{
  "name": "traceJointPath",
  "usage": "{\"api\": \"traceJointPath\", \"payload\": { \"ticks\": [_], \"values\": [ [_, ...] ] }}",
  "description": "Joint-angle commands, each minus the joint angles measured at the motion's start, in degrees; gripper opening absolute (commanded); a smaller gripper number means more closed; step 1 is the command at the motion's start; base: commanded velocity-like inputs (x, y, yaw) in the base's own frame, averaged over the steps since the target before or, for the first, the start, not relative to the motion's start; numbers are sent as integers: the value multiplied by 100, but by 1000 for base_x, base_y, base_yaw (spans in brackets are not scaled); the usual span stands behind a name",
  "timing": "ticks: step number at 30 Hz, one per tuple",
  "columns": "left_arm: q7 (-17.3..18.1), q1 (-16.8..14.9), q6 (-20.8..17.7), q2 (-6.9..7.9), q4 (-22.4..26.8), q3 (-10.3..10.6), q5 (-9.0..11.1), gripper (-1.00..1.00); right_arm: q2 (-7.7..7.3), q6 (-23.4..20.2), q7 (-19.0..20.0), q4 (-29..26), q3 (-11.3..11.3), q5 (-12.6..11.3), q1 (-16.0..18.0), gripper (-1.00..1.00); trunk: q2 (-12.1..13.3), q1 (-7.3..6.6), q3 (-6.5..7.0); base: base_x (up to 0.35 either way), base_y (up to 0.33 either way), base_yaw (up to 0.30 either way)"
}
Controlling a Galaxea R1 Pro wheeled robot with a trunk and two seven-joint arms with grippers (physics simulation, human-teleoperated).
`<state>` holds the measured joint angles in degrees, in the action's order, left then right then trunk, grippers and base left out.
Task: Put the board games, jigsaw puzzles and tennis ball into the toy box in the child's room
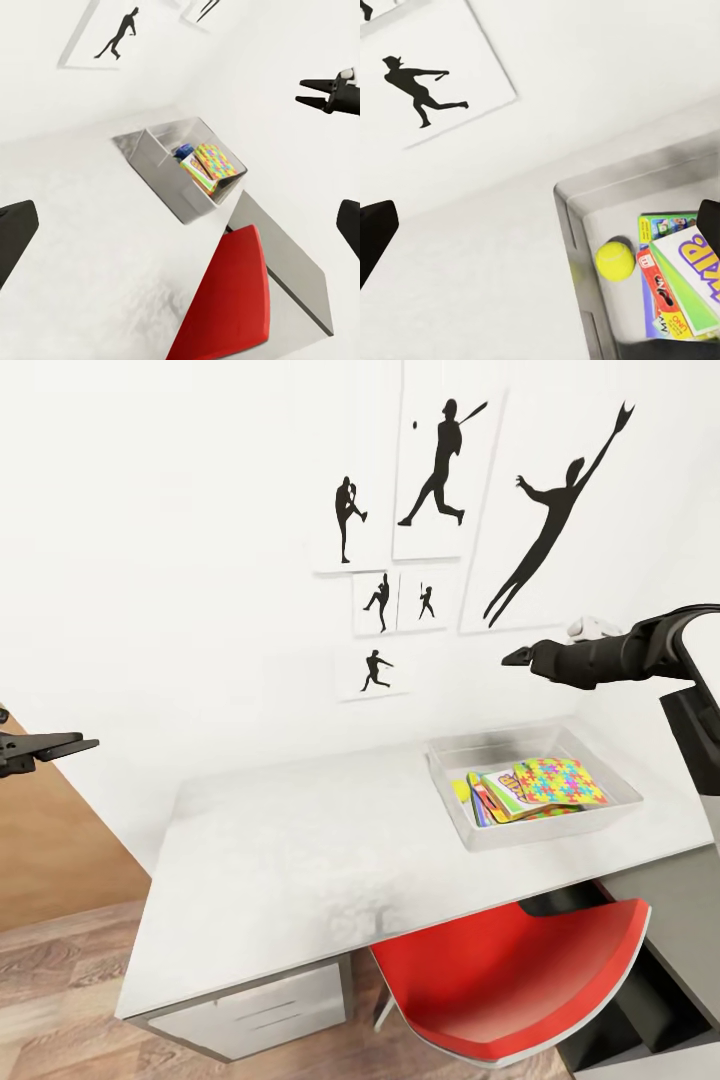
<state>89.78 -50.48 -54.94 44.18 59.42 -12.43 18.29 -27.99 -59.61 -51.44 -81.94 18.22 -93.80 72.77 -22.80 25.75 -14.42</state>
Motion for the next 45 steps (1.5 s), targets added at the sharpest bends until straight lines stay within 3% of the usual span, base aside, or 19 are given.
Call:
{"api": "traceJointPath", "payload": {
  "ticks": [1,45],
  "values": [
    [22,-5,-61,2,0,3,-1,100,-5,-5,-59,-4,12,-51,10,100,-12,4,-9,0,0,0],
    [22,-5,-61,2,-1,3,-1,100,-8,-7,-60,-87,-38,-133,4,100,-12,4,166,0,0,0]
  ]
}}
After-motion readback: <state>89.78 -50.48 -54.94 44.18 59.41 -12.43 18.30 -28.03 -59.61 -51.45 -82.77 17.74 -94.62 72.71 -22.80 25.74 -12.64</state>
